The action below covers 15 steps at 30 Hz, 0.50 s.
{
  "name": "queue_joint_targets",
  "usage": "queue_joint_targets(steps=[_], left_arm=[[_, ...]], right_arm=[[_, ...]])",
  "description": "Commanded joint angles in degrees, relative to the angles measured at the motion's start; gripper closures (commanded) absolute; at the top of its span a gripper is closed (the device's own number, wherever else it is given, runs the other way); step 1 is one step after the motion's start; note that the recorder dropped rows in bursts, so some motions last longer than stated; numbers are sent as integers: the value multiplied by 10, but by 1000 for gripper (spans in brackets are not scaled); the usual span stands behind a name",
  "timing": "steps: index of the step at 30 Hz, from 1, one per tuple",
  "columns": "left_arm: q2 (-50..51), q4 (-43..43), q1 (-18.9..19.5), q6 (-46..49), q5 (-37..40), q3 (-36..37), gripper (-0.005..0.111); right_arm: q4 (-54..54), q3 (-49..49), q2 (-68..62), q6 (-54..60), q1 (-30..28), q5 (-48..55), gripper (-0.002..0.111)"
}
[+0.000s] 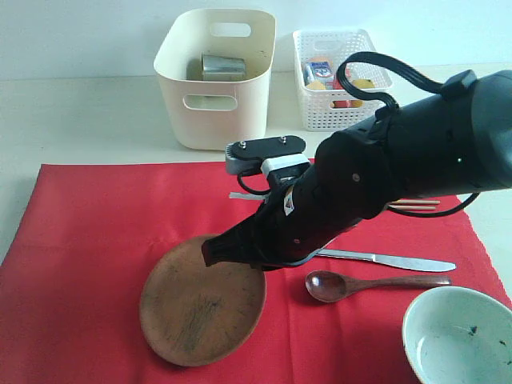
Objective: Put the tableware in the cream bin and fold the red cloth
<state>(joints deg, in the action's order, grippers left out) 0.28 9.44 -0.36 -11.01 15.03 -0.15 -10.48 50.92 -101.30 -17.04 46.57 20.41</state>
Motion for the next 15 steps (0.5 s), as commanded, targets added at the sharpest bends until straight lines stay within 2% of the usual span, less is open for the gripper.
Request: queue_joint_targets(steps=[1,4,7,10,15], left_arm=[[-3,2,-4,1,-4,2,104],[-3,2,-4,1,-4,2,104],[-3,2,-4,1,-4,2,104],[-3,2,-4,1,-4,2,104],[-3,2,-4,1,-4,2,104]], right_arm=[[7,4,-3,4,0,-2,108],[39,4,-3,4,0,-2,108],[73,4,-3,-8,0,0,103],[96,4,-3,-41,0,4,91],[94,4,-3,-42,0,10,64]])
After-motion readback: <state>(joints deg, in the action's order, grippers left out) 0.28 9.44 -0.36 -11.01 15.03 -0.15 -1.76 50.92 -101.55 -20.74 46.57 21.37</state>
